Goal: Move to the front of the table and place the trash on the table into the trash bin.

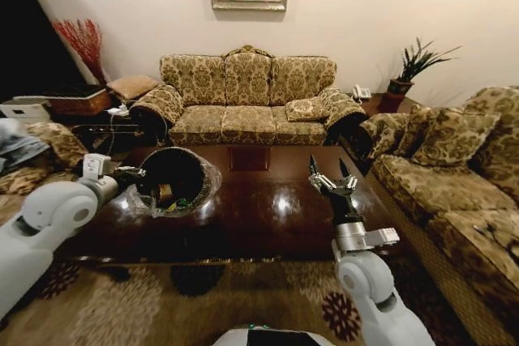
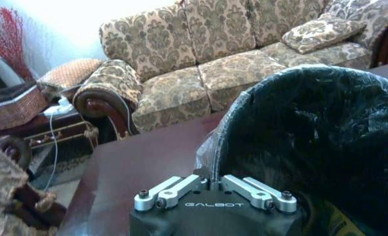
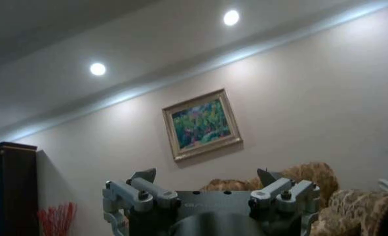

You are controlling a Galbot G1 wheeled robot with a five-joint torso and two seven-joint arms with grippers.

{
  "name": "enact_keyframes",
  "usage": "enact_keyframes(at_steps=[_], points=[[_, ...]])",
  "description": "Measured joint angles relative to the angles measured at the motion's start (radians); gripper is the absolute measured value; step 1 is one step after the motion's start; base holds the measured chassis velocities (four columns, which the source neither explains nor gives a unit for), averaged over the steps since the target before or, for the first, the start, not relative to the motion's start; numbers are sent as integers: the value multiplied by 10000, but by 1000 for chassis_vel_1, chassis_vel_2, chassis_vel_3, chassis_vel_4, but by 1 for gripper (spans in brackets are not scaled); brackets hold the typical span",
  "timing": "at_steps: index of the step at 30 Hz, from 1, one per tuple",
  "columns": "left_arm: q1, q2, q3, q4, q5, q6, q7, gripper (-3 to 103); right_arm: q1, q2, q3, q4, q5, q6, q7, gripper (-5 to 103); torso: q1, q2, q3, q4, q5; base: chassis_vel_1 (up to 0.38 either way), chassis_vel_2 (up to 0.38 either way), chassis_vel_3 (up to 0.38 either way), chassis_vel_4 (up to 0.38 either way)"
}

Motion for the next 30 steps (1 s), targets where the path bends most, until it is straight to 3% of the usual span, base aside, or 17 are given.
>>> enact_keyframes(at_steps=[4, 7, 17, 30], points=[[70, -88, -67, -19, 204, -22, 82, 0, -146, 70, 18, 42, -91, 62, -152, 100, -10, 7, -6, 3, 28, 102, -136, -133, 129], [105, -166, -82, -57, 209, -30, 97, 0, -195, 142, 88, 1, -256, 118, -283, 100, 5, -2, 4, -5, 11, 24, -7, -16, 20], [122, -223, -78, -17, 205, -63, 94, 0, -231, 252, 9, -136, -349, 255, -300, 100, 8, -7, 4, -4, 13, -4, 65, -11, -72], [63, -152, -43, 59, 170, -95, 79, 0, -176, 380, -229, -383, -392, 529, -324, 100, 5, -2, 1, 2, 15, 191, 164, -185, -165]])
